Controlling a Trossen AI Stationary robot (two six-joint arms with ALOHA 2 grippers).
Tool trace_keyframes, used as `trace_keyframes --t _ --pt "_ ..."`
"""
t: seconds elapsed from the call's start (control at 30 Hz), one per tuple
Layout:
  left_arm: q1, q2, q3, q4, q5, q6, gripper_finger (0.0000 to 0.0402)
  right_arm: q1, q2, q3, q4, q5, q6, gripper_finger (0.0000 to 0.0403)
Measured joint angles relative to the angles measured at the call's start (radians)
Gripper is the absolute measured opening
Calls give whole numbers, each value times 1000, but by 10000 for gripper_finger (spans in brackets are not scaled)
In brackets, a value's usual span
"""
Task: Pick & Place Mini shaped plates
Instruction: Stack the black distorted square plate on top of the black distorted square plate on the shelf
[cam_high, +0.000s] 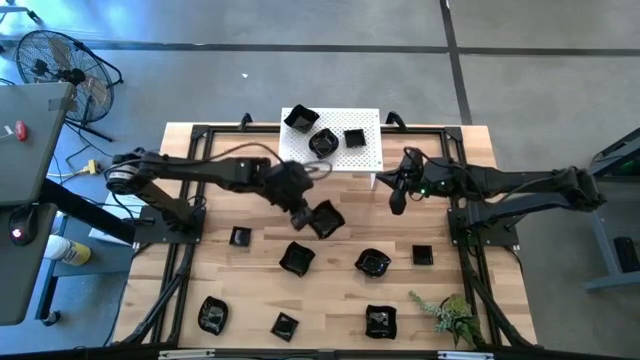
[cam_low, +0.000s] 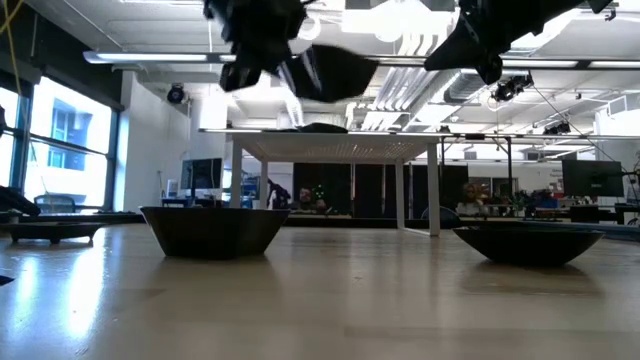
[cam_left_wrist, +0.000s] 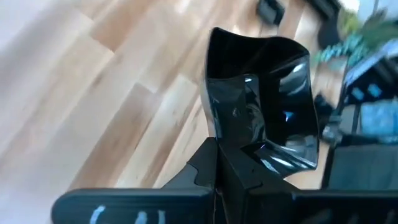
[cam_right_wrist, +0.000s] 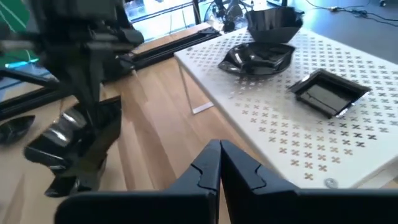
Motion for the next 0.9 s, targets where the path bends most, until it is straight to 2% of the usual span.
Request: trace_keyframes --t 0.17,0.33,0.57,0.63,0.9 --pt "67 -1 117 -86 -31 -79 1 -43 -22 0 -2 -54 -7 6" --pt "187 -45 174 -112 -46 -105 1 -75 -46 0 -15 -90 -50 2" --pt "453 -73 225 -192 -44 -102 1 -81 -51 0 -21 -91 -71 6" --pt "523 -64 230 -170 -32 -102 1 -81 -51 0 -21 -90 -77 5" --pt "689 4 230 -159 37 -23 1 -81 -51 0 -21 -82 -80 5"
